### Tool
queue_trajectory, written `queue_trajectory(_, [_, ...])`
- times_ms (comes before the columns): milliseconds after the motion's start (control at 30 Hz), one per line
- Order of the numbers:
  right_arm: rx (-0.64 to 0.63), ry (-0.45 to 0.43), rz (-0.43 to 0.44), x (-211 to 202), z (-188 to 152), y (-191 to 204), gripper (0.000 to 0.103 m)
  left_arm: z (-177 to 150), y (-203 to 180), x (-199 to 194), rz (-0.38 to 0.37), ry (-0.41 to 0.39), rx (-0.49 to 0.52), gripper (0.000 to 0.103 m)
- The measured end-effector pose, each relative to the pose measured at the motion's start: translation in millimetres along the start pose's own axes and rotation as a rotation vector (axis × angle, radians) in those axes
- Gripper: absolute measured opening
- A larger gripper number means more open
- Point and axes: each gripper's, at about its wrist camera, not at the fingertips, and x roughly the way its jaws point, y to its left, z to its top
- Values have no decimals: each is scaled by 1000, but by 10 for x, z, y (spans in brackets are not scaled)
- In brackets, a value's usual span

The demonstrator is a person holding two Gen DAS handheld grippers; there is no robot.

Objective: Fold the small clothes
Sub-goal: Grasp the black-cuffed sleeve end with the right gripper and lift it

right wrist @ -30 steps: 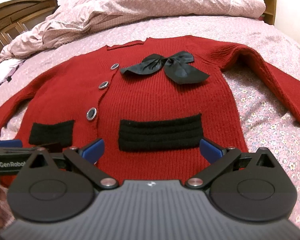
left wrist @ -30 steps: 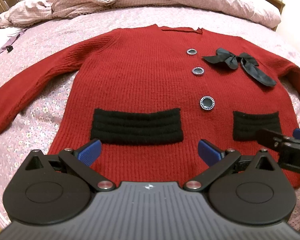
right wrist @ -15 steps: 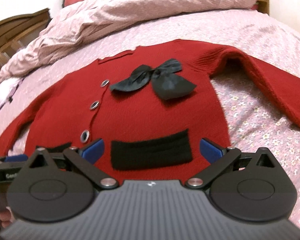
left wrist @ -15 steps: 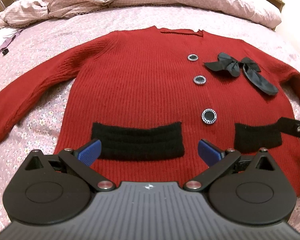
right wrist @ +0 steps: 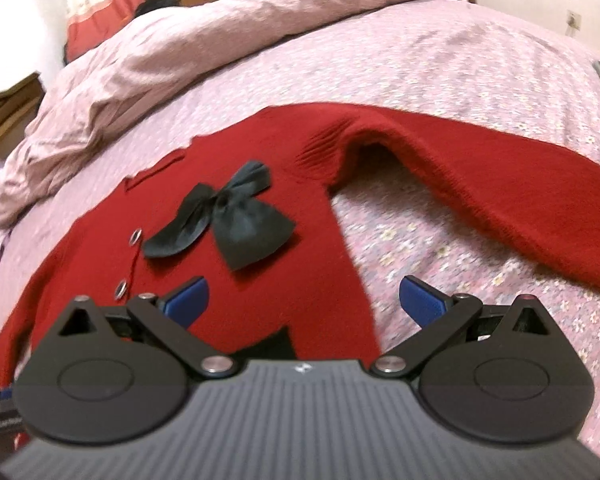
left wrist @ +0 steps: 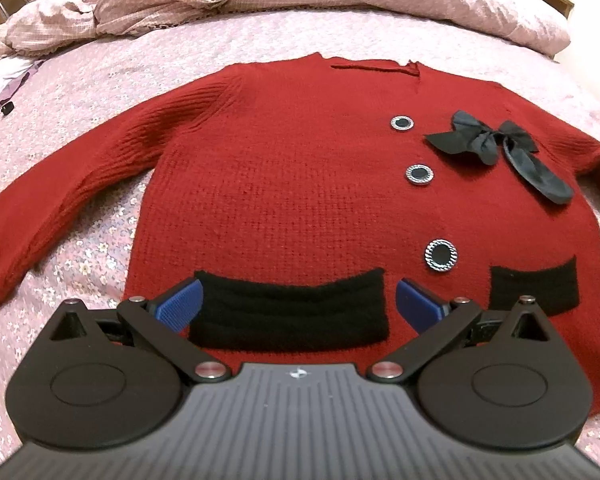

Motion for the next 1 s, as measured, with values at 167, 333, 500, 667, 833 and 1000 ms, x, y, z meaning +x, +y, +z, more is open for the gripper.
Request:
queue_trajectory(167, [162, -38, 25, 44, 118, -275, 103, 47, 45, 54, 29, 9, 2, 103])
queue_trajectory(333, [259, -94, -28, 100, 218, -505, 103, 82, 57, 84, 42, 14, -4, 103])
queue_trajectory(500, [415, -89, -11, 199, 248, -759, 103, 96, 36, 142, 45, 28, -1, 103])
queue_trajectory(667, [521, -86, 0, 262, 212, -930, 103, 78, 20, 191, 39, 44, -6, 103])
queue_trajectory(833, [613, -93, 15, 232, 103, -1064, 103, 61, 37, 229, 48, 53, -12, 103])
queue_trajectory(1000, [620, -125, -24, 254, 139, -1161, 103, 59, 46, 242, 47, 55, -21, 103])
